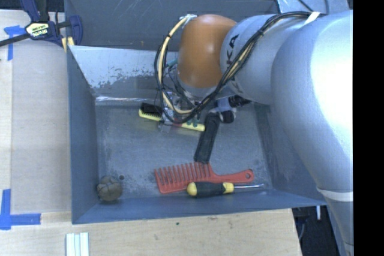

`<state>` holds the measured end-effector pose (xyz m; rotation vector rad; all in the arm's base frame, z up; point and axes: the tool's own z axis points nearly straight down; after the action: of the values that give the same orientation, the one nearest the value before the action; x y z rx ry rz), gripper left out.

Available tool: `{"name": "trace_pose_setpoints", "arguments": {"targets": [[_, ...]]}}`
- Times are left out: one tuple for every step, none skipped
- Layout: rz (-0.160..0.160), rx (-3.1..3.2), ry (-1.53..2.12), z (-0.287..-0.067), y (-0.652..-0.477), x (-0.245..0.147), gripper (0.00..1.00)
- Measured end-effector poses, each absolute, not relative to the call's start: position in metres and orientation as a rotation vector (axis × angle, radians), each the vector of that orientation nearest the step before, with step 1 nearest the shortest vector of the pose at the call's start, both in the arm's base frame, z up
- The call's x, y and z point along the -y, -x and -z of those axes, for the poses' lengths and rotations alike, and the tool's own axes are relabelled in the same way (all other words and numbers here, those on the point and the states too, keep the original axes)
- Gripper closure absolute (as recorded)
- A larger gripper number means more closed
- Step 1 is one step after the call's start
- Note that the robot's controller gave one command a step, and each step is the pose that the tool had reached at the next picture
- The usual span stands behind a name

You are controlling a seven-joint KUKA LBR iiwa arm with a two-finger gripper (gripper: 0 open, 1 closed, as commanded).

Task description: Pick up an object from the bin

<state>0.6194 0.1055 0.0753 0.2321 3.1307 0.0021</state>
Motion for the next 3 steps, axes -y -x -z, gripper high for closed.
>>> {"name": "trace_pose_setpoints", "arguments": {"targets": [[-0.003,-3.129,-0.232,-0.081,-0.62,-0.105,1.0],[0.0,-3.137,-0.233,-0.09,-0.618,-0.105,1.0],[-0.002,-3.131,-0.234,-0.118,-0.619,-0.105,1.0]]}}
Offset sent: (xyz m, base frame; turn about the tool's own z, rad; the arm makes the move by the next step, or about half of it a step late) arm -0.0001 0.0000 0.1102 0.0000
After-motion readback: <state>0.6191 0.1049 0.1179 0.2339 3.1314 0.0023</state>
